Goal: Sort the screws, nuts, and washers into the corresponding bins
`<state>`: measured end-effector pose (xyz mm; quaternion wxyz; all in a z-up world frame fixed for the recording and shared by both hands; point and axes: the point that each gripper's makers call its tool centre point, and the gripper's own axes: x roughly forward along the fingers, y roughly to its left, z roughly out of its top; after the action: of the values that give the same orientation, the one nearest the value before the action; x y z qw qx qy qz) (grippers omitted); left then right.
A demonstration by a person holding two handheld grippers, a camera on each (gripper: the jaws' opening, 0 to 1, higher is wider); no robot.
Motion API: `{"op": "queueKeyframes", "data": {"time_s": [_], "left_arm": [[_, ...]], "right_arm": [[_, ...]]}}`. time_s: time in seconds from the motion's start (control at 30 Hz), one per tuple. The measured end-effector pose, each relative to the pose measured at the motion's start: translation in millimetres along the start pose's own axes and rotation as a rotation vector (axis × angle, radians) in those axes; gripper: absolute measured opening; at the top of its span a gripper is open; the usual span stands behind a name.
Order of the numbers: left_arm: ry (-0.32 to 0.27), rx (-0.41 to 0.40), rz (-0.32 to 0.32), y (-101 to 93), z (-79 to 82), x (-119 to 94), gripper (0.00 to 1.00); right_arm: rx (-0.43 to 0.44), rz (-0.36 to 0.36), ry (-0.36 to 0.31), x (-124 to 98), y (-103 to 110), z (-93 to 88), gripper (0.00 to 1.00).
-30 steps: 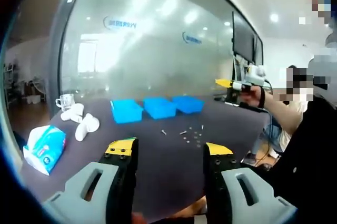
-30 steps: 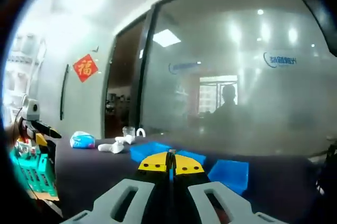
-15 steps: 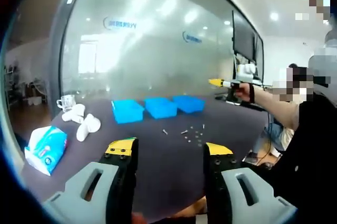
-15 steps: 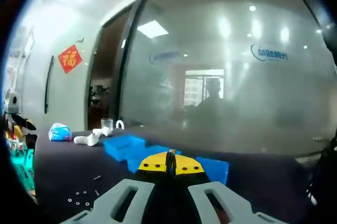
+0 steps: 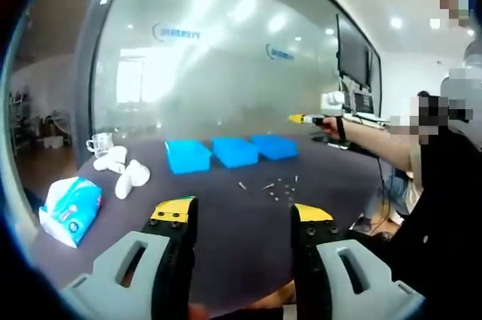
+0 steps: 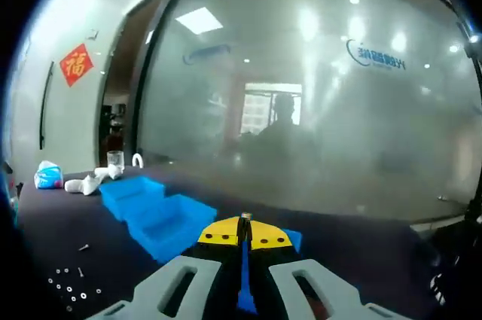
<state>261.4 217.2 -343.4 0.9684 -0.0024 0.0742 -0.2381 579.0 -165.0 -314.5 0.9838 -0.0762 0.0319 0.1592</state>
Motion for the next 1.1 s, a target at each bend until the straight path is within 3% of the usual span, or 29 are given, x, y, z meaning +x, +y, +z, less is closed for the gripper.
{"op": "queueKeyframes", "data": {"time_s": [0.33,0.7,0.8,0.9,1.1], "left_arm": [[0.007,-0.007,-0.002,-1.8,-2.3,4.3,0.48],[0.009,-0.009,0.002,-1.9,-2.1,5.6,0.48],[0.006,-0.006,-0.004,-4.0,-0.9,5.7,0.48],[0.005,-0.004,-0.009,-5.8,-0.8,5.1,0.48],[-0.001,-0.006,-0.012,-7.7,-0.1,3.0,0.48]], "right_arm": [[-0.005,0.039,0.048,23.7,11.6,-12.7,0.0],[0.017,0.06,0.049,29.3,15.4,-14.4,0.0],[0.026,0.074,0.06,29.2,18.2,-17.6,0.07],[0.015,0.082,0.061,26.4,20.6,-17.9,0.21],[0.021,0.101,0.037,11.6,28.2,-12.2,0.25]]}}
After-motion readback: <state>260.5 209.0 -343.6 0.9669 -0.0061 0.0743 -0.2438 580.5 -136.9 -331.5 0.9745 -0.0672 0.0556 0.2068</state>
